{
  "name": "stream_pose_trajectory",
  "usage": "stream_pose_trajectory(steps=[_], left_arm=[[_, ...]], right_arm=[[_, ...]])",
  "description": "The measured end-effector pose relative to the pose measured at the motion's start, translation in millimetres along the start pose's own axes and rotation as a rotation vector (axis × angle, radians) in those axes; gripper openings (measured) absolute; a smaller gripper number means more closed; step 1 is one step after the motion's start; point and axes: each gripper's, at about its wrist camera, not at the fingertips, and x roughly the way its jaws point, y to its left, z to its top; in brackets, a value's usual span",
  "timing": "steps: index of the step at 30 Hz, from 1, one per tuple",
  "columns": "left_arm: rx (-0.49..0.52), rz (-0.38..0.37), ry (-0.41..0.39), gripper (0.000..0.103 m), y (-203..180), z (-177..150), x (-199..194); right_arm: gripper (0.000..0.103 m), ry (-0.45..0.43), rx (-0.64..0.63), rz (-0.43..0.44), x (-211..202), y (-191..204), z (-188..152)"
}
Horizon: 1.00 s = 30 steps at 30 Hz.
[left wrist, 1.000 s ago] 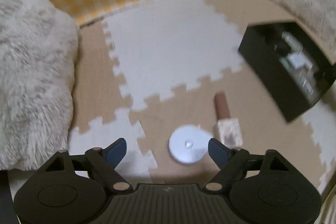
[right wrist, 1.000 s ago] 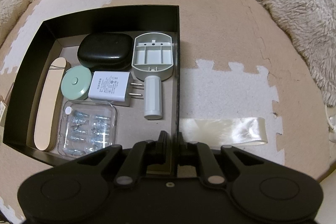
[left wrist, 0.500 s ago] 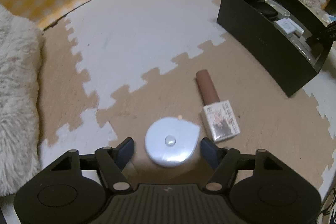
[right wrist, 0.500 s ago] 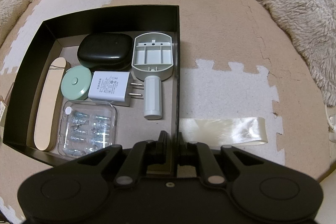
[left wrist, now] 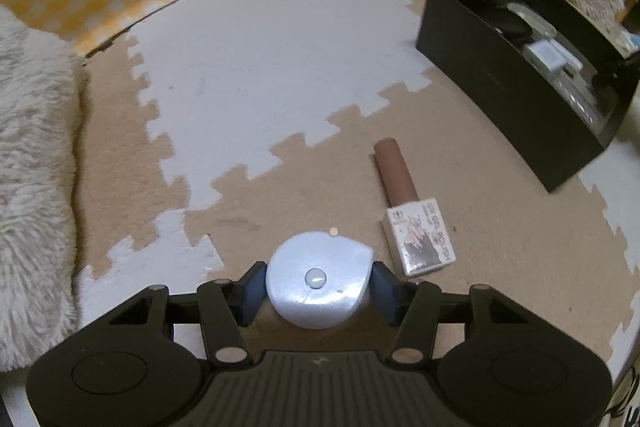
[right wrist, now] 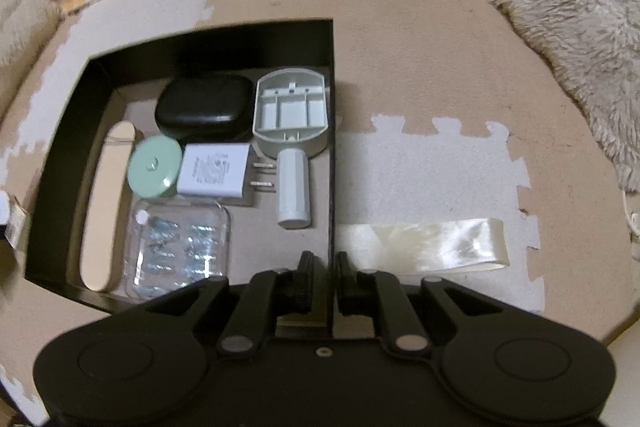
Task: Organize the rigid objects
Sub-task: 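Carry the white round tape measure into the black box and release it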
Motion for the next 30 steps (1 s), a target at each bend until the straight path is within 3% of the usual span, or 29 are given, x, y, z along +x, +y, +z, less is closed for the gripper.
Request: stream_pose_trajectory(steps=[9,14,22,30], left_arm=[[-0.113,0.006,-0.125,0.056,11.6,7.9,-31.6],[-0.150,-0.022,-0.228,0.056,0.8,16.3,-54.4],[-0.162,-0.177,-0.352,0.056,-48.0,39.5,-79.4],[-0.102,-0.322,-0.329,0.056,-117.7,76.7,-58.7]], right_arm=[[0.011,-0.093,0.064,0.050,-21.1,-10.7,2.3],[0.006,-0.107,0.084,0.050,-23.3,-13.9,4.6],[0.005,-0.107,0.089,0.059,-23.7,-17.1,3.8],[0.006,-0.112,0.114,0.081,-23.8,-21.0,3.1]])
